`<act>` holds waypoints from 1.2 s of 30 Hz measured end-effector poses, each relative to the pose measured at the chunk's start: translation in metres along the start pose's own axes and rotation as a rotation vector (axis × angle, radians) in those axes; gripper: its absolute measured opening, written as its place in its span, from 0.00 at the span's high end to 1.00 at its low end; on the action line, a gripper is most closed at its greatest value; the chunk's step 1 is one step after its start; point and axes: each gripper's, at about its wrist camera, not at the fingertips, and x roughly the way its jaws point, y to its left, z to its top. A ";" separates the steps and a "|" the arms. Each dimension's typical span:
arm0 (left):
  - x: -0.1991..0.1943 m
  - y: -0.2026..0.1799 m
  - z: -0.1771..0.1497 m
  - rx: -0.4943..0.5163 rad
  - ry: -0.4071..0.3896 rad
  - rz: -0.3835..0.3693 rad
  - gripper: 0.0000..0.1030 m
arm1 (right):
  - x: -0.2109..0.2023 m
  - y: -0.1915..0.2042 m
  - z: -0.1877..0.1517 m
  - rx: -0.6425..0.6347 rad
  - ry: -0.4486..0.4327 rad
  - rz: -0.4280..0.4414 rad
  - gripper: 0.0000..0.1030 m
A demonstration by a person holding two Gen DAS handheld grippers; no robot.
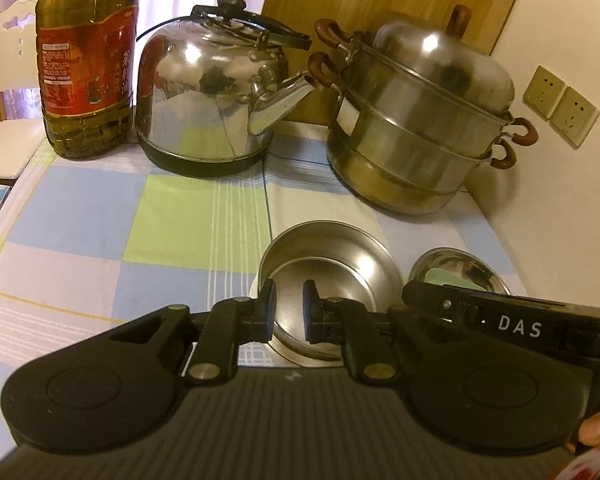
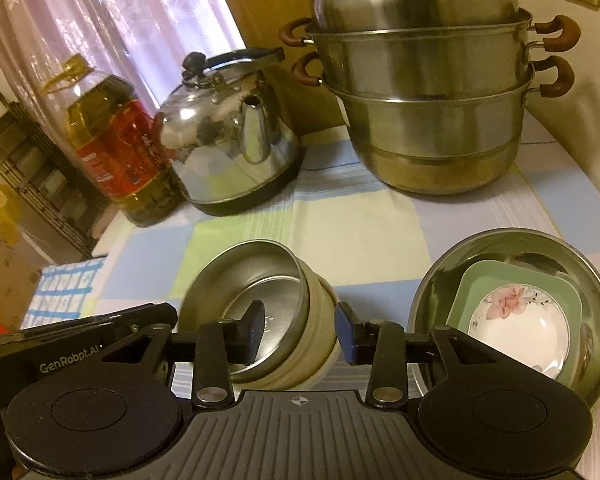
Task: Organize plates and bowls
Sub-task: 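Carry the steel bowl with both grippers and lower it into the cream bowls, then open both grippers and pull back from the bowl stack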
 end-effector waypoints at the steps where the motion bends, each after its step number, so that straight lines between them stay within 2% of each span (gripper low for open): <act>1: -0.005 -0.001 -0.001 0.000 -0.001 -0.001 0.89 | -0.004 0.000 -0.001 0.003 -0.002 0.005 0.60; 4: -0.019 -0.005 -0.005 0.000 -0.001 -0.003 0.86 | -0.016 0.001 -0.006 0.006 -0.006 0.020 0.58; 13: -0.067 -0.012 -0.028 -0.019 0.016 -0.006 0.84 | -0.058 -0.001 -0.026 0.009 -0.017 0.062 0.53; 17: -0.087 -0.018 -0.042 -0.003 0.026 0.024 0.84 | -0.076 0.000 -0.037 0.009 -0.014 0.082 0.44; 20: -0.103 -0.024 -0.053 0.014 0.026 0.046 0.84 | -0.090 0.000 -0.047 0.001 -0.009 0.096 0.41; 26: -0.134 -0.039 -0.079 0.037 0.027 0.050 0.79 | -0.119 0.000 -0.073 -0.022 0.015 0.110 0.40; 36: -0.164 -0.058 -0.128 0.033 0.064 0.056 0.79 | -0.157 -0.008 -0.118 -0.025 0.068 0.115 0.39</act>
